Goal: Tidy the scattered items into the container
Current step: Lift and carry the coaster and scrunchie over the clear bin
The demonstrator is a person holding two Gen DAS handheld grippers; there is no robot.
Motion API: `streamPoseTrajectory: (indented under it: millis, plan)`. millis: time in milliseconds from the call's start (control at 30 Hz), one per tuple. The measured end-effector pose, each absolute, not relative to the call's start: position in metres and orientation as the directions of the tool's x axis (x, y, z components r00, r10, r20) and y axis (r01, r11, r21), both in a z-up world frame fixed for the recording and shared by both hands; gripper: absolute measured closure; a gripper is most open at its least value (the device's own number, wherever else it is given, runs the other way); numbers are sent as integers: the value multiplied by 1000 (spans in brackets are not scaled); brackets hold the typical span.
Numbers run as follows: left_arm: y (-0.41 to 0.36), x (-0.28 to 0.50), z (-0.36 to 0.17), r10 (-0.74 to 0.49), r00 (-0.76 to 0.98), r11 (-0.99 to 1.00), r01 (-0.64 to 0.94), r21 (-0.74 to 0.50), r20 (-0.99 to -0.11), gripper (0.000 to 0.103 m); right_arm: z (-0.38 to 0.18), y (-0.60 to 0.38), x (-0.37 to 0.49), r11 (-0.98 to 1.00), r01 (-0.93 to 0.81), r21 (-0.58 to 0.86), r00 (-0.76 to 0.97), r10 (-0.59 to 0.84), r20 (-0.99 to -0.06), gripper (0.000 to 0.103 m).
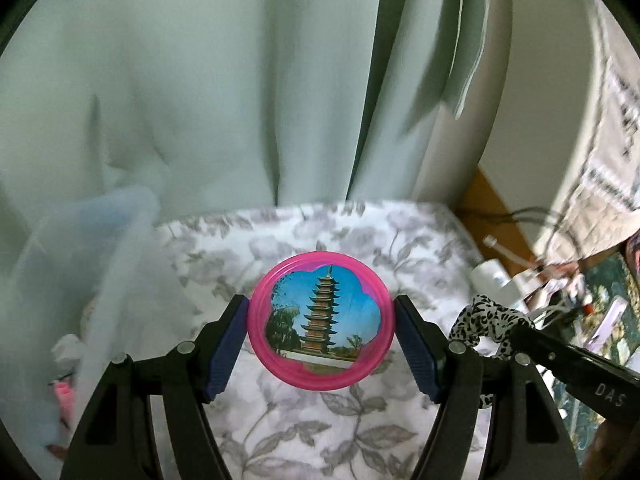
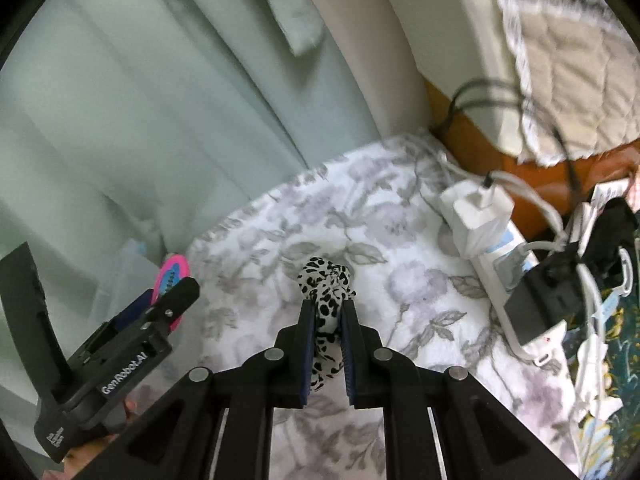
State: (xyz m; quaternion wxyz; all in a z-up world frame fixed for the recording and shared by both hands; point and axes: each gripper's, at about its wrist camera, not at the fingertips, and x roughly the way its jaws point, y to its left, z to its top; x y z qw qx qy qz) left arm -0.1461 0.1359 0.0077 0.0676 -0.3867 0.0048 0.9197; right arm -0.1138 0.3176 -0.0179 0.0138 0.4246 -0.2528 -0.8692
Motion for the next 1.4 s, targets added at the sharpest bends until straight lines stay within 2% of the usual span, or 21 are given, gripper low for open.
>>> streamPoseTrajectory:
  millis: [333, 700, 1067, 1400]
  plan:
    - [114, -91, 71, 147, -778, -989, -137, -63, -610, 29, 54, 292, -66, -882, -109, 458, -737, -237, -633, 89]
    - [44, -52, 106, 111, -849, -993, -69, -100, -517, 29, 112, 232, -45, -917, 23, 398, -790, -260, -555, 89]
    - [-42, -37, 108, 53, -877, -981, 45, -190, -478, 29, 138, 158, -55, -939, 144, 313, -773, -304, -557, 89]
    - [-115, -29, 81, -8, -857, -957, 155, -244, -515, 29, 134, 88, -69, -934, 256, 250, -719, -356, -597, 89]
